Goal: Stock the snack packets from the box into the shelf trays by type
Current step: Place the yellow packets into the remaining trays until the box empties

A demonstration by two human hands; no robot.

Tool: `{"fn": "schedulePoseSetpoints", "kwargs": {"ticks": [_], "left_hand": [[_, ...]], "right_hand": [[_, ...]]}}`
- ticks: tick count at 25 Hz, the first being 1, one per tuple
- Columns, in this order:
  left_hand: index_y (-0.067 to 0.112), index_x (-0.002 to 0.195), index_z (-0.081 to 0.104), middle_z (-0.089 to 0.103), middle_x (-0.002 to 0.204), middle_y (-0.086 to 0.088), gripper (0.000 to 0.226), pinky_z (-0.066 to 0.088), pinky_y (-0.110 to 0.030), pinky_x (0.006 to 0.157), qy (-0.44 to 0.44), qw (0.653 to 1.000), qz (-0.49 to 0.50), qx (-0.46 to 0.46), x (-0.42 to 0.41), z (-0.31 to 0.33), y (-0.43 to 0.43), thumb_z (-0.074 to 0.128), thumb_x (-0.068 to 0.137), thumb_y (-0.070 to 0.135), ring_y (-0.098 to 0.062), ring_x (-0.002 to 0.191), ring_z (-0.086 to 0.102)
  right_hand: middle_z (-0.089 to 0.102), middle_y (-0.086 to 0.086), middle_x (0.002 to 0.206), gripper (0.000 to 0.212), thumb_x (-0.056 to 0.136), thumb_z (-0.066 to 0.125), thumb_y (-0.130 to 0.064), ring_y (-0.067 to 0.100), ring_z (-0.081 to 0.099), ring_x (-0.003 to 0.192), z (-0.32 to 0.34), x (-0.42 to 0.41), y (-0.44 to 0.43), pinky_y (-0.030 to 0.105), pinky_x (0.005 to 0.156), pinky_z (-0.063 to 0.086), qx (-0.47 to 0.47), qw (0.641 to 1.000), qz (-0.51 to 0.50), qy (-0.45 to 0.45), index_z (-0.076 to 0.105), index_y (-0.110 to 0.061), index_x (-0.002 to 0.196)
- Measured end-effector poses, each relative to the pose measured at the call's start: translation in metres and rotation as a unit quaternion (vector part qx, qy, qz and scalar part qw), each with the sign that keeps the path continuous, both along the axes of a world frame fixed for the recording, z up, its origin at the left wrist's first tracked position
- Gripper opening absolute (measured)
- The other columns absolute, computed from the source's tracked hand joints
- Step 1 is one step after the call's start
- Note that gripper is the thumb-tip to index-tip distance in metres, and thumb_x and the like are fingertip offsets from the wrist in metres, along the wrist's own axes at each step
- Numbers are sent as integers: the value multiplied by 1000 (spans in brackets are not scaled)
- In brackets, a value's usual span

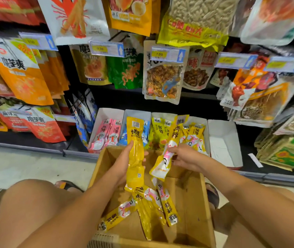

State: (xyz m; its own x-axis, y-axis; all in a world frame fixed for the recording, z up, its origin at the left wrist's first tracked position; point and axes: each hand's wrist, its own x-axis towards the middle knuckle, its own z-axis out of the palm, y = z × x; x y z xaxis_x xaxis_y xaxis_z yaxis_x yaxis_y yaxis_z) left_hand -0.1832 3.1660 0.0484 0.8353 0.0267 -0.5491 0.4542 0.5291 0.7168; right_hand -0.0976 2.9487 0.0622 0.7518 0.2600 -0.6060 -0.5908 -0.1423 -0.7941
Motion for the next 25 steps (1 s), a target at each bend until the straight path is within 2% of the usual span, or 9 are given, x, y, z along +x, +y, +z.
{"fn": "schedulePoseSetpoints", "kwargs": {"ticks": [4, 8, 11, 13, 15, 17, 20, 23, 25], "left_hand": [[12, 128, 65, 70, 114, -16, 70, 60, -49, 77, 34, 997, -9, -69, 32, -9, -32, 27, 103, 65, -33, 100, 68], [15, 122, 69, 65, 103, -10, 57, 59, -53, 84, 45, 998, -36, -24, 58, -18, -65, 48, 99, 63, -29, 98, 69], [22, 128, 66, 60, 87, -1, 53, 49, -29, 53, 24, 994, -89, 66, 74, -27, -91, 64, 91, 59, -16, 63, 57], [27, 127, 63, 63, 96, -2, 46, 37, -24, 47, 3, 983, -122, 139, 87, -36, -112, 64, 93, 57, -14, 58, 50], [22, 119, 59, 62, 100, -6, 49, 35, -24, 47, -15, 972, -129, 194, 101, -43, -129, 62, 92, 63, -15, 59, 49], [19, 115, 58, 58, 87, -5, 56, 40, -26, 52, -9, 966, -117, 229, 116, -51, -147, 53, 93, 70, -17, 62, 52], [19, 85, 60, 55, 65, 0, 33, 38, -30, 61, -2, 973, -97, 211, 144, -80, -164, 48, 101, 46, -14, 56, 52], [13, 96, 55, 59, 83, -9, 29, 44, -35, 71, -6, 969, -90, 231, 165, -111, -170, 58, 89, 41, -21, 75, 58], [21, 100, 55, 61, 97, -8, 12, 47, -36, 78, 8, 978, -54, 200, 168, -118, -172, 60, 98, 32, -22, 88, 61]], "right_hand": [[70, 17, 118, 35, 94, 67, -13, 31, 69, 107, -2, 27, -41, 49, 86, 59, -12, 1000, 0, -4, 52, -5, 125], [67, 4, 129, 86, 73, 86, -35, 27, 67, 115, -15, 57, -91, 54, 104, 48, -44, 998, 45, -2, 43, -19, 144], [72, 10, 119, 36, 97, 62, -12, 31, 68, 112, -15, 65, -126, 53, 102, 49, -52, 998, 29, 3, 57, -11, 133], [76, 13, 104, 29, 101, 53, -3, 28, 73, 97, -26, 79, -156, 47, 91, 58, -65, 998, 21, 5, 58, 0, 129], [76, 10, 84, 25, 100, 48, 4, 22, 73, 77, -39, 96, -187, 39, 78, 62, -89, 996, 23, 5, 57, 9, 123], [71, 11, 93, 32, 98, 50, 2, 29, 66, 83, -57, 119, -216, 50, 87, 56, -180, 983, 39, 9, 54, 9, 129], [61, 14, 105, 26, 96, 56, -6, 21, 57, 72, -79, 147, -247, 36, 63, 52, -298, 954, 20, 11, 57, -12, 122], [61, 23, 130, 21, 91, 63, -3, 21, 55, 74, -106, 177, -271, 28, 58, 44, -321, 944, -69, -15, 57, -14, 107], [60, 24, 133, 22, 88, 64, -1, 23, 55, 87, -120, 194, -279, 28, 60, 46, -330, 937, -108, -49, 59, -13, 106]]}}
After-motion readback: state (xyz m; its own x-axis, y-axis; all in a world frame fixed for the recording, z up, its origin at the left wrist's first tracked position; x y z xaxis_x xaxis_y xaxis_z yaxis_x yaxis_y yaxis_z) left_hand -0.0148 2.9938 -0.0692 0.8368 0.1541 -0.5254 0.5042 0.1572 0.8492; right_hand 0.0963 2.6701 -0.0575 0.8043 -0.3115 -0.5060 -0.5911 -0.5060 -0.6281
